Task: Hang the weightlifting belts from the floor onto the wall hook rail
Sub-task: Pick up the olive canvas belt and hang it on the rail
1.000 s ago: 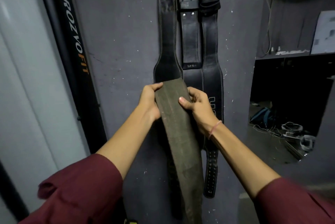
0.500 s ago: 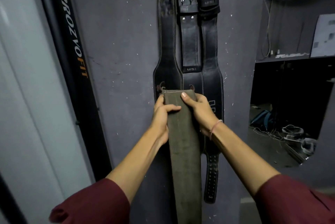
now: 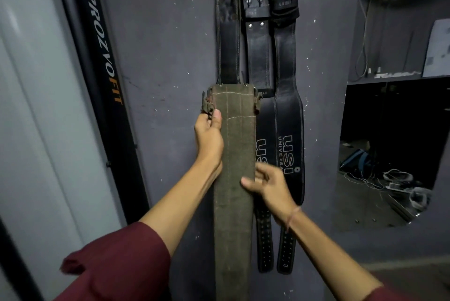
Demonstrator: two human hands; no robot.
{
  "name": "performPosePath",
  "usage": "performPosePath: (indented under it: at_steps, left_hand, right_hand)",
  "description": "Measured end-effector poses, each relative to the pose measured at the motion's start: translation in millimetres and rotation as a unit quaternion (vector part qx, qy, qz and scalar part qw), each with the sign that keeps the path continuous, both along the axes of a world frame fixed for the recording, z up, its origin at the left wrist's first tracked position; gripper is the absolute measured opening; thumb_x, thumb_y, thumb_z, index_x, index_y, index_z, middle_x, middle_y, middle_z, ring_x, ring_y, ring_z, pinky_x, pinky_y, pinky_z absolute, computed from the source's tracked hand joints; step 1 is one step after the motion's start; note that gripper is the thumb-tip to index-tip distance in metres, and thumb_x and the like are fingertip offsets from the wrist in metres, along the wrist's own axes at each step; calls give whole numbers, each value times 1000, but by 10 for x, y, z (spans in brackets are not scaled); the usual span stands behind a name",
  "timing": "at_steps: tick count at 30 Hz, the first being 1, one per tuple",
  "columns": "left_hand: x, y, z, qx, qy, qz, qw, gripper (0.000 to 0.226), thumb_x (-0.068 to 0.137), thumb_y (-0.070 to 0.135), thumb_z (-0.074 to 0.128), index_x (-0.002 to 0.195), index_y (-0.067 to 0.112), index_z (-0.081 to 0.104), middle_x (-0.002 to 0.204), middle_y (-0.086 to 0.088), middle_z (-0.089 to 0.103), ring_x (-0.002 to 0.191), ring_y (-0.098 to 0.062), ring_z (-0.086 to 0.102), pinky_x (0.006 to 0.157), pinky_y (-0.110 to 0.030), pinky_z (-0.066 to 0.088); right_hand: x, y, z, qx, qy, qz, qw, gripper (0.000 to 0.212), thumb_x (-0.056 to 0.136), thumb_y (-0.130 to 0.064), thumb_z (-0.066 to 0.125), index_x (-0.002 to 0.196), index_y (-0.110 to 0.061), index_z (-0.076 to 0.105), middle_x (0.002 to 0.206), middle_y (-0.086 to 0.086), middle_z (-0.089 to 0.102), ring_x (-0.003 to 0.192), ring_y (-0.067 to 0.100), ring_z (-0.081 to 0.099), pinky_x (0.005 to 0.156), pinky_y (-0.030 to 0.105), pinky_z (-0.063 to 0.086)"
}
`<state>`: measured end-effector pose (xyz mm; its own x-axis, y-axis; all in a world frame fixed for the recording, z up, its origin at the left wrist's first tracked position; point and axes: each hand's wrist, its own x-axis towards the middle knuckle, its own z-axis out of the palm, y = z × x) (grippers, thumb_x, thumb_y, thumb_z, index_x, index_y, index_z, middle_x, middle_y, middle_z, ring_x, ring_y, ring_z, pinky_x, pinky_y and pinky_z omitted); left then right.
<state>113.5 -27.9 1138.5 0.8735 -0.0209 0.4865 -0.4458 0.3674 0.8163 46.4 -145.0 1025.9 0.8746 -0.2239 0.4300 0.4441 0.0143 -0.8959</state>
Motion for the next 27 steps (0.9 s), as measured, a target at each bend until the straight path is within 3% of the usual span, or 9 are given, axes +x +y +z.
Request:
performPosePath:
  at_steps: [3,5,7,9,13,16,19,24,27]
  left_hand:
    - [53,45,-26,-1,-3,22,1000,28,104,19,46,76,18,44,70,6,53,62,-2,53,64,-25,45]
    - [63,67,-53,12,-9,30,999,26,104,22,45,79,17,46,74,4,55,70,-8,53,70,-30,45]
    - [81,68,-73,23,-21,32,999,22,105,25,43,85,17,48,82,1,58,79,-13,55,78,-34,47]
    - [98,54,-94,34,-28,39,998,21,105,29,42,88,19,50,87,0,61,85,-16,58,84,-39,49]
    - [12,31,-220,90,-55,47,993,26,103,38,42,98,17,55,100,-6,68,97,-21,66,93,-48,53]
    - [-86,53,-286,113,-73,89,987,32,102,41,45,98,11,53,95,-8,66,91,-20,65,84,-45,55]
    - [-205,90,-503,126,-108,116,979,34,97,45,55,93,11,52,85,-8,66,78,-22,63,73,-42,52]
    - [-403,44,-1208,152,-56,11,987,34,92,42,57,115,18,64,103,12,73,99,-2,68,89,-23,54]
    - [-481,17,-1092,142,-56,0,988,36,96,43,44,113,15,61,98,14,68,92,5,65,83,-20,52]
  right_hand:
    - [-83,38,-668,-46,74,-13,996,15,79,-9,78,85,1,69,84,18,69,83,26,64,81,43,52]
    - [-93,68,-635,-60,79,-25,995,7,83,-7,75,84,-2,71,84,15,72,84,27,68,78,42,55]
    - [-66,103,-269,-45,47,-24,998,15,88,-1,68,99,8,67,99,18,74,95,30,71,85,40,58]
    - [-2,128,269,-13,-10,-36,999,20,92,-1,62,104,15,61,101,19,71,94,26,68,84,35,56]
    - [158,126,1176,45,-52,-44,997,24,96,-8,58,114,7,64,102,13,72,89,19,71,79,31,58]
    - [264,131,1335,48,-14,-63,997,24,96,-6,58,118,2,63,108,12,73,96,22,72,80,31,58]
    - [312,158,1340,59,-28,-97,993,21,96,-9,57,115,-4,64,109,12,74,102,26,71,92,42,57]
    - [273,121,1551,75,-60,-144,985,18,96,-7,55,113,-2,63,109,13,73,104,29,69,95,48,55]
    - [212,117,1552,59,-58,-155,984,22,97,-7,54,118,-3,61,110,9,72,102,24,68,95,43,55]
